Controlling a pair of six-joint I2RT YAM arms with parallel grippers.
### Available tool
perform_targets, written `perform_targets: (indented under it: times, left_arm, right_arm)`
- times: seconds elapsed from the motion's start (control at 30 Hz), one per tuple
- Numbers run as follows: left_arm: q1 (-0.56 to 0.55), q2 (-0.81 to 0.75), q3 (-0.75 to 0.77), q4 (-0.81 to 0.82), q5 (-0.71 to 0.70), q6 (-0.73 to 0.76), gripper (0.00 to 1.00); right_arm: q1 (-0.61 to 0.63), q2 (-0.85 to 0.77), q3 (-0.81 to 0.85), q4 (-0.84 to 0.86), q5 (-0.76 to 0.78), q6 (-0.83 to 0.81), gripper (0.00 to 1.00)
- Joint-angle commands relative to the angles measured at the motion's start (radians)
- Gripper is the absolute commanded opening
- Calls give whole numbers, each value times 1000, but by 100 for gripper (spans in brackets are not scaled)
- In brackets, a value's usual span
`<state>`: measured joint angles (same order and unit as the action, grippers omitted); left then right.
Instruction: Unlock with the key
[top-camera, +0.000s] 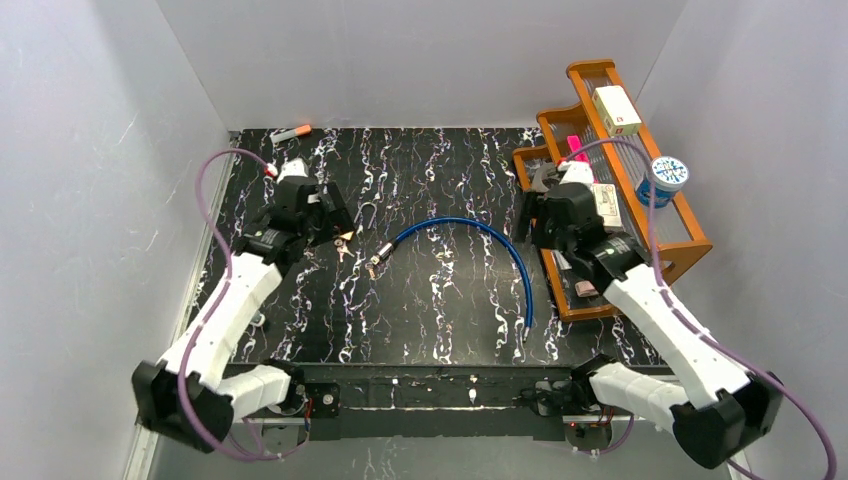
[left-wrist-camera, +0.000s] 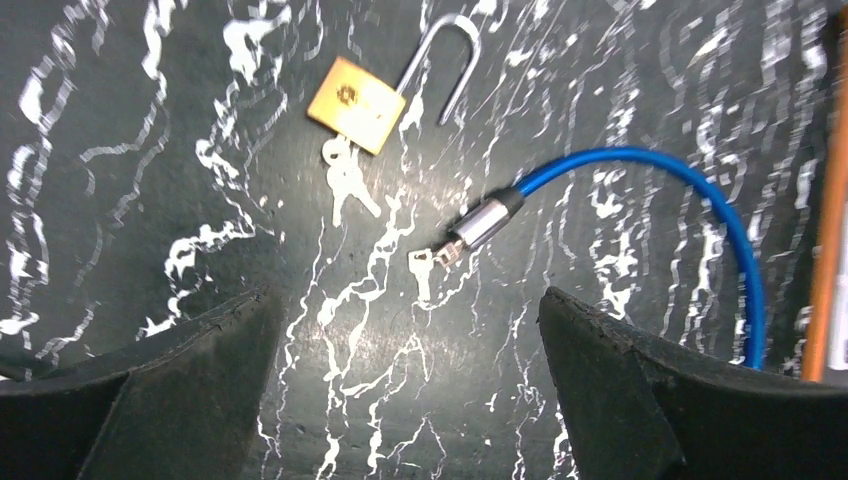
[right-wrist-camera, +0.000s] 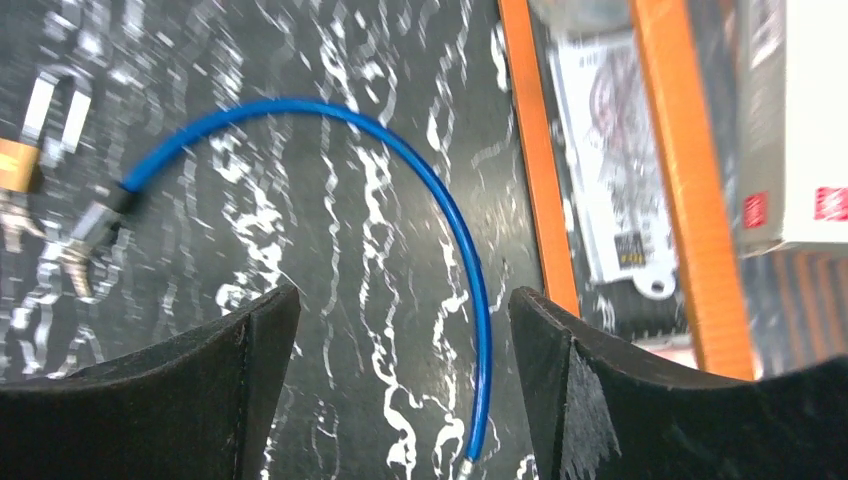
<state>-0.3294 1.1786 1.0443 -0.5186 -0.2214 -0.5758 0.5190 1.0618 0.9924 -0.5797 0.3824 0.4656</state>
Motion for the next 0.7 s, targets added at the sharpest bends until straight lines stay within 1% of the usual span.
perform_targets:
  times: [0.0, 0.03, 0.07, 0.1, 0.13, 0.23, 0.33, 0.47, 0.67]
  left_arm:
    - [5, -181, 65, -33, -76, 98, 98]
    - [4, -218, 76, -42, -93, 113, 98]
    - [4, -252, 89, -50, -105, 130, 98]
    - [4, -284, 105, -58, -116, 146, 98]
    - [4, -314, 122, -65, -128, 158, 98]
    - [4, -392, 192, -94, -149, 201, 98]
    - [4, -420, 296, -158, -195, 230, 98]
    - [3, -429, 449, -292, -257, 246, 98]
    - [4, -452, 584, -406, -330, 286, 98]
  right_arm:
    - [-2, -112, 131, 81, -29, -147, 86]
    - [-2, -128, 156, 97, -45, -172, 87]
    - [-2, -143, 184, 106, -60, -196, 91]
    - [-1, -157, 221, 115, -66, -214, 97]
    - [-1, -170, 250, 126, -73, -229, 98]
    - [-2, -216, 313, 185, -99, -287, 99]
    - [-2, -251, 370, 214, -74, -316, 99]
    - [-2, -274, 436, 200, -35, -331, 99]
    - [-2, -318, 470, 189, 39, -356, 99]
